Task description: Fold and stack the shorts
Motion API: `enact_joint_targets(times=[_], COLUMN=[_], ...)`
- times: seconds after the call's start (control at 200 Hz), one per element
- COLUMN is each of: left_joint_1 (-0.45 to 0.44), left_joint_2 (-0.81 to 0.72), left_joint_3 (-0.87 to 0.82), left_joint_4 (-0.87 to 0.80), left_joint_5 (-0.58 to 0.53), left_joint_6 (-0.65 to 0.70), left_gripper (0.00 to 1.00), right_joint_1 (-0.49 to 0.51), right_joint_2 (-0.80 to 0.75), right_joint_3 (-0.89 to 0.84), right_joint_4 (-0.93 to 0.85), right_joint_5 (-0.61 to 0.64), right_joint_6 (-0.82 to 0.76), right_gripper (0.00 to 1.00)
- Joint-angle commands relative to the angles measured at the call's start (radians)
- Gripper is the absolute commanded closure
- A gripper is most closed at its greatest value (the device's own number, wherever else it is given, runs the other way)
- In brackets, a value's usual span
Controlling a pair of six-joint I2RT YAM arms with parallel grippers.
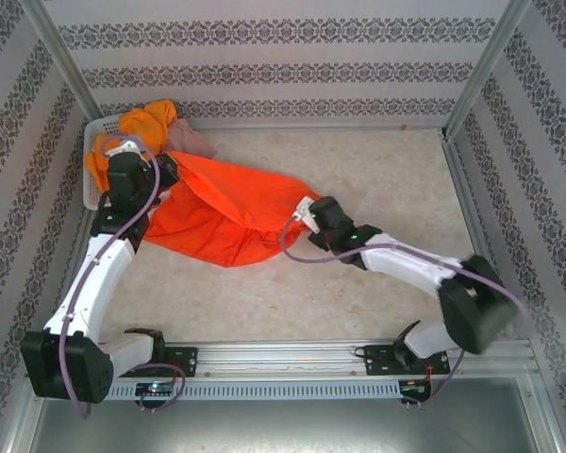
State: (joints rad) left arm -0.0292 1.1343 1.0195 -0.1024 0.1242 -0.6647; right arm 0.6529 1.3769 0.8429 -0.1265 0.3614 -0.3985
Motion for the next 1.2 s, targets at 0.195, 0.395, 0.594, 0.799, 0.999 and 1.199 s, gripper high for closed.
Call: enact_joint_targets(times=[0.195,0.395,0.594,0.799,0.999,1.199], left_joint_1=[0.035,0.037,0.037,0.037,0.037,0.037], left_joint_2=[-0.064,-0.093,-0.089,-0.024,0.092,0.151], left_joint_3=[0.274,0.46,0.674,0.949,1.194,1.083], left_joint_4=[-0.11,-0.177,-0.279,-0.382,-0.448,-0.394], left_joint_5=[0.035,0.044,0.026,-0.017,-0.019,0.025], left_joint_6=[0.064,0.08,0.112,0.163,0.173,0.132], left_gripper=[1.0,1.0,1.0,1.0,1.0,1.0], right_joint_1=[-0.041,-0.04,-0.027,0.007,0.02,0.01], right_joint_2=[-0.353,-0.453,-0.517,-0.592,-0.62,-0.563], right_joint_3=[0.173,0.299,0.409,0.501,0.564,0.518], right_joint_4=[-0.133,-0.2,-0.246,-0.237,-0.264,-0.401], right_joint_5=[-0.03,-0.049,-0.15,-0.326,-0.332,-0.071], right_joint_6=[0.016,0.036,0.081,0.159,0.193,0.141], right_gripper=[1.0,1.0,1.0,1.0,1.0,1.0])
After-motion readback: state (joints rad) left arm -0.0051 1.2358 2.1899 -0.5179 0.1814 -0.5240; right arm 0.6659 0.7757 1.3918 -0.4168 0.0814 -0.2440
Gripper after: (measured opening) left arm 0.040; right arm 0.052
